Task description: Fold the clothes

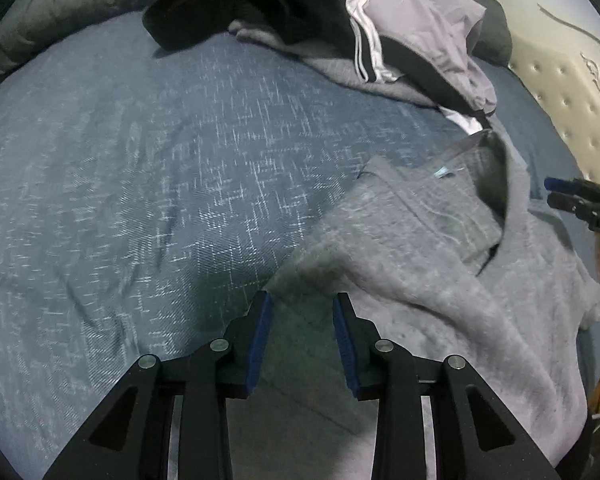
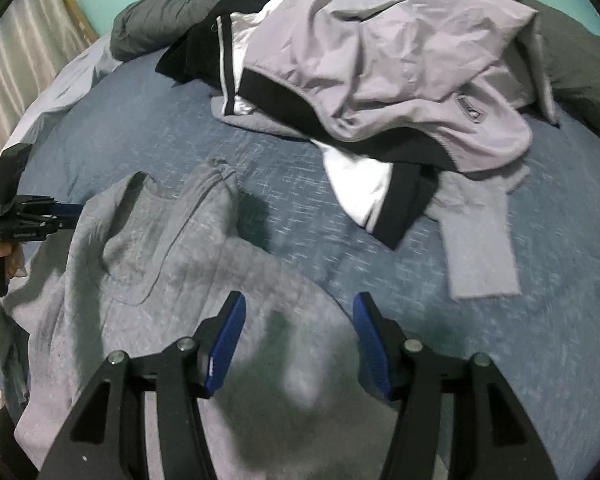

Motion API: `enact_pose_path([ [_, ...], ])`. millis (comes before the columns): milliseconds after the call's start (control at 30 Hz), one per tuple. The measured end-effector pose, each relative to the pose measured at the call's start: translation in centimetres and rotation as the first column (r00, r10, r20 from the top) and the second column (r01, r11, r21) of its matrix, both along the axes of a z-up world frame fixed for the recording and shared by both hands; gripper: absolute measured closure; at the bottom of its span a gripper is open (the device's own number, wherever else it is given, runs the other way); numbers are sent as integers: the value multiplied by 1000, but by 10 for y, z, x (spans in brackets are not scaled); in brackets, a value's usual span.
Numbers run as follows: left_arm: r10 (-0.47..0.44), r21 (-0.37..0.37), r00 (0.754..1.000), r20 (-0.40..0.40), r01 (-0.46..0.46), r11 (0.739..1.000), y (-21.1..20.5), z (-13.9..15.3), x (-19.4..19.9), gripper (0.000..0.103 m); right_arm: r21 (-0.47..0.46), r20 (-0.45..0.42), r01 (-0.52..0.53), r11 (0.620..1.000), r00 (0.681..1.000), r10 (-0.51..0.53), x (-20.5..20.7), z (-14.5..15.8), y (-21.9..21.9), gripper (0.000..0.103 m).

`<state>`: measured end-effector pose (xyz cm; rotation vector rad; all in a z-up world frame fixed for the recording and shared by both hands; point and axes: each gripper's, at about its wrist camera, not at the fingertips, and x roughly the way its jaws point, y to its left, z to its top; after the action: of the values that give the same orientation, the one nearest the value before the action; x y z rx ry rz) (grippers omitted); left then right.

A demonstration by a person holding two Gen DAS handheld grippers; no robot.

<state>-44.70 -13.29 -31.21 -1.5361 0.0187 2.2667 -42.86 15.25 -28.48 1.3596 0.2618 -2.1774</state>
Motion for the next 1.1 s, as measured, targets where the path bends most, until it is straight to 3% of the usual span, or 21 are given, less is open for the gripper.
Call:
enact_pose_path([
  [200, -38, 8, 999, -7, 38, 999, 3, -10, -4, 69, 48, 13, -102, 994, 995, 102, -6, -17, -26, 48],
  [233, -45, 11, 999, -12, 45, 999, 3, -10, -4, 69, 55, 13, -118, 991, 993, 118, -6, -20, -30, 56],
  [267, -54, 14, 998, -15, 54, 998, 5, -12, -3, 77, 64, 11, -129, 990, 992, 129, -6, -23, -34, 70],
  [367, -87, -5, 996, -30, 87, 996, 12, -16, 4, 93, 76, -5, -149, 986, 989, 149, -3, -27, -42, 94],
  [433, -97, -17, 994, -43, 97, 995, 17, -16, 8, 98, 83, -21, -153, 985, 988, 156, -1, -27, -44, 99],
  [600, -99, -41, 991, -96, 95, 995, 19, -2, 15, 99, 85, -117, -122, 989, 984, 131, 3, -6, -34, 101],
  [767, -76, -77, 980, -181, 63, 995, 17, 38, 12, 99, 75, -213, -50, 996, 975, 65, -2, 30, -13, 101],
  [1100, -48, -98, 966, -252, 24, 995, 26, 95, -12, 99, 39, -336, 86, 995, 939, -69, -15, 97, 30, 101],
])
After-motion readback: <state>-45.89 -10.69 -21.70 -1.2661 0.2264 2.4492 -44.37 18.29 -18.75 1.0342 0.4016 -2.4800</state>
